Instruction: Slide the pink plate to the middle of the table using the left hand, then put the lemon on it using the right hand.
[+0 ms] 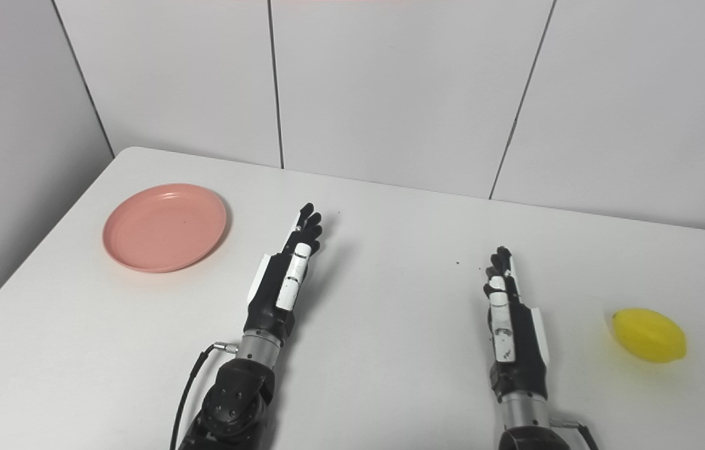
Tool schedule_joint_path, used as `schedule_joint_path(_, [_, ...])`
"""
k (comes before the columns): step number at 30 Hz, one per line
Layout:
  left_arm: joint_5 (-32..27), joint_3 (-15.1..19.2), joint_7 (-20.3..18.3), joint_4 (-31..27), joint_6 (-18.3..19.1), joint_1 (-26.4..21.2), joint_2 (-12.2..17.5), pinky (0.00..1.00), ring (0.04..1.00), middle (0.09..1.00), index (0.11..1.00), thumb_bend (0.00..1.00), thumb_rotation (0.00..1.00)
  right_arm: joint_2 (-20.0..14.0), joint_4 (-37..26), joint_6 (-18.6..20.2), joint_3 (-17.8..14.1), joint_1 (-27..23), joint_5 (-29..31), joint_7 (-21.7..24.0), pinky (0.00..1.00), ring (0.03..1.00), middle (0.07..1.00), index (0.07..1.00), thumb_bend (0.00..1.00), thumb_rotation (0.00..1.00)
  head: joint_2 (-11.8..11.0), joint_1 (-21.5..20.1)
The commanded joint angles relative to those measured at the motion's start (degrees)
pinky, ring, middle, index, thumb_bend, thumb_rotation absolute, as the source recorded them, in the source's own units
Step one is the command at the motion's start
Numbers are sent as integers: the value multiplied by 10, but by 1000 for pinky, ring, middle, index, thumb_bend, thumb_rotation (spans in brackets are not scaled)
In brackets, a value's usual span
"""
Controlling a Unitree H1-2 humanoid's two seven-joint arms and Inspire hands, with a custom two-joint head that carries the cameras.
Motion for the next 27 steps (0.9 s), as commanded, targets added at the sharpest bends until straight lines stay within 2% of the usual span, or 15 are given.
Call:
schedule_joint_path(1, [-14,8,-1,-14,-4,-37,3,965,963,972,964,573,1000,0,-7,-44,-2,-11,12,13,1000,1000,1000,1000,751,1000,-1,1])
schedule_joint_path(8, [-27,33,3,-20,1,-66,15,926,911,913,905,613,1000,-7,3,-57,-8,-10,19,20,1000,1000,1000,1000,741,1000,-15,20])
schedule_joint_path(12, [-30,44,7,-26,-2,-76,23,829,834,842,827,632,1000,-7,6,-62,-10,-8,19,20,1000,1000,1000,1000,732,1000,-22,25])
schedule_joint_path(14, [-29,48,6,-29,1,-79,28,822,824,833,818,631,1000,-5,6,-63,-11,-7,20,20,1000,1000,1000,1000,730,1000,-26,29])
schedule_joint_path(20, [-6,63,27,-42,18,-87,44,795,788,784,772,632,1000,-7,3,-61,-10,-4,21,21,1000,1000,1000,1000,725,1000,-33,34])
schedule_joint_path(23, [-21,75,27,-53,27,-95,53,798,785,781,758,634,1000,-8,3,-63,-11,-3,22,23,1000,1000,1000,1000,714,1000,-35,36])
schedule_joint_path(27, [-36,89,23,-73,59,-101,65,792,782,771,742,680,1000,-8,2,-59,-12,-4,21,22,1000,1000,1000,1000,711,1000,-36,37])
